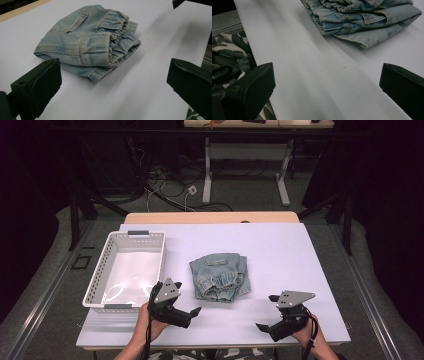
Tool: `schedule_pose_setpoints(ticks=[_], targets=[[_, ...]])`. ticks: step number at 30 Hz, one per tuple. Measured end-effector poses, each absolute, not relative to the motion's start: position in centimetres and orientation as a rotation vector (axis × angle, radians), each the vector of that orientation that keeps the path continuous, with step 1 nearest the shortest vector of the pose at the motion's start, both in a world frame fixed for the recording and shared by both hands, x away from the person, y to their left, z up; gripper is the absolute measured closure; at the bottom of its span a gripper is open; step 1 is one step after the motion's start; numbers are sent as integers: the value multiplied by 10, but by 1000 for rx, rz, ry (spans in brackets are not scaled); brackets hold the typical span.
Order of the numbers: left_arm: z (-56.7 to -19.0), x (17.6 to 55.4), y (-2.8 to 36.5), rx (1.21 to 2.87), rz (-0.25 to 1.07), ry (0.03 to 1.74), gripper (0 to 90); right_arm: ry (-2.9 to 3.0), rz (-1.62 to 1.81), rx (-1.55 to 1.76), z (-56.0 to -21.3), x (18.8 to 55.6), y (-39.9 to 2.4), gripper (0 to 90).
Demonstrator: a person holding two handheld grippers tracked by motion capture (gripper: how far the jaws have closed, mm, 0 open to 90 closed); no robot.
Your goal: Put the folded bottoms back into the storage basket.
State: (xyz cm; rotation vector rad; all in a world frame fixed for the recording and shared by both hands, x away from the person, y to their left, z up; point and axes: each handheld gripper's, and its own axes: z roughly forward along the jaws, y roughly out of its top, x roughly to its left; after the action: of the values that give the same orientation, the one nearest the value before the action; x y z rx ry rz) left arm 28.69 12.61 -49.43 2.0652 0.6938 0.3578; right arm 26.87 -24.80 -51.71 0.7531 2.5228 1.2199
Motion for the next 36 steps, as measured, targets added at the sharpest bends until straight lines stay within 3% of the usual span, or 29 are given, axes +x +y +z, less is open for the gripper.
schedule_pose_setpoints(ticks=[36], targets=[[-492, 330, 92, 2063, 319, 755, 0, 2531, 1212, 749, -517, 268, -248, 2]])
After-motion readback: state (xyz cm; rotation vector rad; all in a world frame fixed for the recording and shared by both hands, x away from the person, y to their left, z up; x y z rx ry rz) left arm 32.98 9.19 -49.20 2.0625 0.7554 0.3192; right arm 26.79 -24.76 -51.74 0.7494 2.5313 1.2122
